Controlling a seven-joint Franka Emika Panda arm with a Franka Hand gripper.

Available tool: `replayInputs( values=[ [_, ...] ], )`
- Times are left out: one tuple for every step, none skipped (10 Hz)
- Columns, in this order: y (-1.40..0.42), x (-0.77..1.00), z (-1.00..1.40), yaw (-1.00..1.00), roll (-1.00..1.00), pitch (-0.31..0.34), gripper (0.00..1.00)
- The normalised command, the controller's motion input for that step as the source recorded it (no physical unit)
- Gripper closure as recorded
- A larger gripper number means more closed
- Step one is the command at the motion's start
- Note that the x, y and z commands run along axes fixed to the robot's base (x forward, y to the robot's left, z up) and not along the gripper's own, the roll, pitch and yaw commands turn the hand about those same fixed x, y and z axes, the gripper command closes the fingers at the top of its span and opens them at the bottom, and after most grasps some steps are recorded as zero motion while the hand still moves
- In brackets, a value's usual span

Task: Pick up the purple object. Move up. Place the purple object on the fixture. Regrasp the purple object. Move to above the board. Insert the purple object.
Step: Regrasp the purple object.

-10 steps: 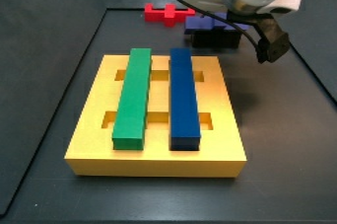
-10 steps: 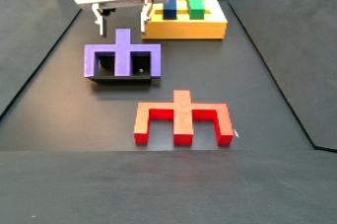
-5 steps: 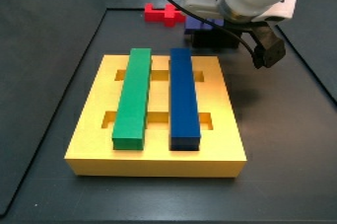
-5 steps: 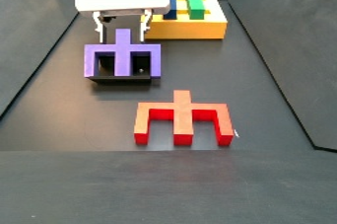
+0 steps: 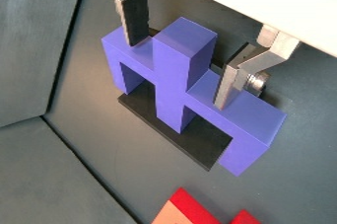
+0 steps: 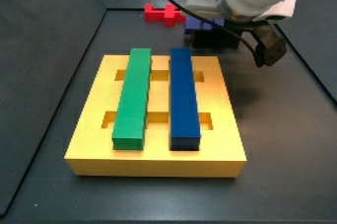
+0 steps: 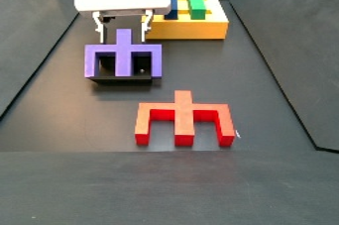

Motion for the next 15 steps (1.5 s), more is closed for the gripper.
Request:
replayInputs(
  values=[
    [0.00,0.00,0.00,0.00,0.00,0.000,0.00],
    [0.00,0.00,0.00,0.00,0.00,0.000,1.00],
    [0.00,0.00,0.00,0.00,0.00,0.000,1.00],
    [0.00,0.00,0.00,0.00,0.00,0.000,1.00],
    [0.00,0.00,0.00,0.00,0.00,0.000,1.00],
    [0.00,0.00,0.00,0.00,0.00,0.000,1.00],
    [0.00,0.00,0.00,0.00,0.00,0.000,1.00],
    [0.00,0.00,0.00,0.00,0.00,0.000,1.00],
    [0.00,0.00,0.00,0.00,0.00,0.000,1.00],
    [0.00,0.00,0.00,0.00,0.00,0.000,1.00],
    [0.00,0.00,0.00,0.00,0.00,0.000,1.00],
    [0.00,0.00,0.00,0.00,0.00,0.000,1.00],
    [0.00,0.00,0.00,0.00,0.00,0.000,1.00],
    [0.00,0.00,0.00,0.00,0.00,0.000,1.00],
    [0.00,0.00,0.00,0.00,0.00,0.000,1.00]
  ],
)
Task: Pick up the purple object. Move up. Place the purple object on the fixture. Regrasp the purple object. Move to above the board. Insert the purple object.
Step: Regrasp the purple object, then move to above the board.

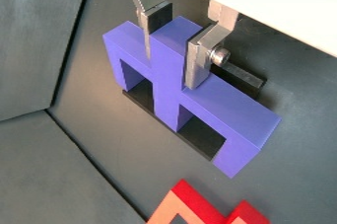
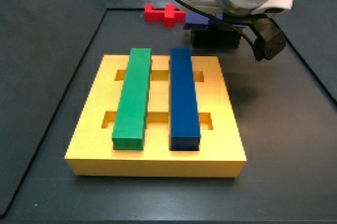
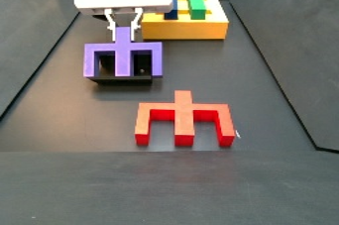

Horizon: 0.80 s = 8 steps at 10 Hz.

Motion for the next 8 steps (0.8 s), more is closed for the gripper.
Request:
replayInputs(
  values=[
    [0.00,0.00,0.00,0.00,0.00,0.000,1.00],
    [0.00,0.00,0.00,0.00,0.00,0.000,1.00],
    [0.00,0.00,1.40,0.00,0.00,0.000,1.00],
    [0.03,-0.04,1.40,0.06,0.02,0.058,1.00],
    [0.03,-0.06,1.40,0.05,-0.01,0.014,1.00],
    [0.03,-0.05,1.40,0.06,0.02,0.013,1.00],
    [0.01,-0.04,1.40,0.04,0.02,0.025,1.00],
    [0.02,-0.03,1.40,0.03,0.00,0.023,1.00]
  ],
)
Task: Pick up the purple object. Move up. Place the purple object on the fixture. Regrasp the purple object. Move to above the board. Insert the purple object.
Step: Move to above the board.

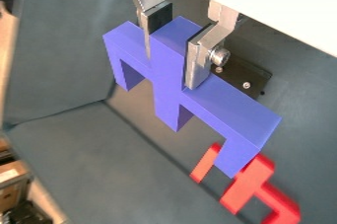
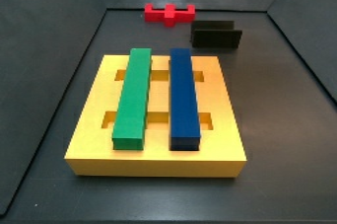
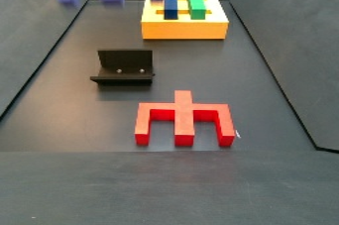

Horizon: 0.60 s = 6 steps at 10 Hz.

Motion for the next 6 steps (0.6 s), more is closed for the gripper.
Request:
replayInputs(
  values=[
    [0.01,-0.01,0.89,0.02,-0.02,0.020,1.00],
    [-0.01,0.01,0.48,0.02,0.00,0.026,1.00],
    [-0.01,0.03,0.22,0.02,0.01,0.043,1.00],
    [-0.01,0.03,0.17,0.01,0.00,0.045,1.00],
    [-1.40,-0.87,0.26,0.03,-1.00,0.072,1.00],
    [-1.40,-0.88,0.25,0.03,-1.00,0.072,1.00]
  ],
)
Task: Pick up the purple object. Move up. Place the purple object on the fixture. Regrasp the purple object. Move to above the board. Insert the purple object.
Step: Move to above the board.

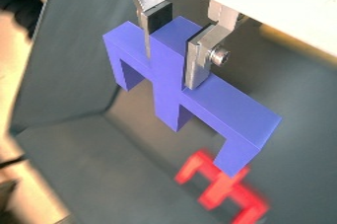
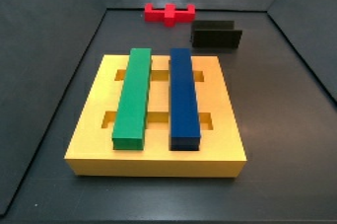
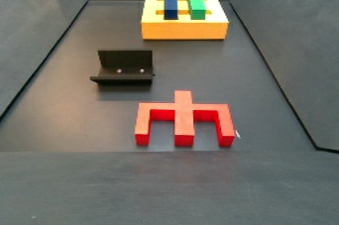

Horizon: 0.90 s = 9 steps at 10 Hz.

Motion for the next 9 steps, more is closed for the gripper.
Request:
replayInputs(
  values=[
    [-1.40,-0.94,0.27,0.04,-1.00,0.049,1.00],
    [-1.40,-0.94,0.24,0.05,-1.00,0.047,1.00],
    [-1.40,-0.93,0.24,0.05,-1.00,0.041,1.00],
    [-1.40,-0.97,0.23,0.06,-1.00,0.030,1.00],
    [-0.69,-0.51,0.11,0.06,-1.00,0.015,1.00],
    [-0.21,-0.21,0.02,0.06,-1.00,0.002,1.00],
    [-0.09,-0.12,0.02,0.05,-1.00,0.002,1.00],
    [-0.06,-0.10,0.03,0.05,-1.00,-0.013,1.00],
    [-0.03,-0.08,0.00,0.04,-0.90,-0.034,1.00]
  ],
)
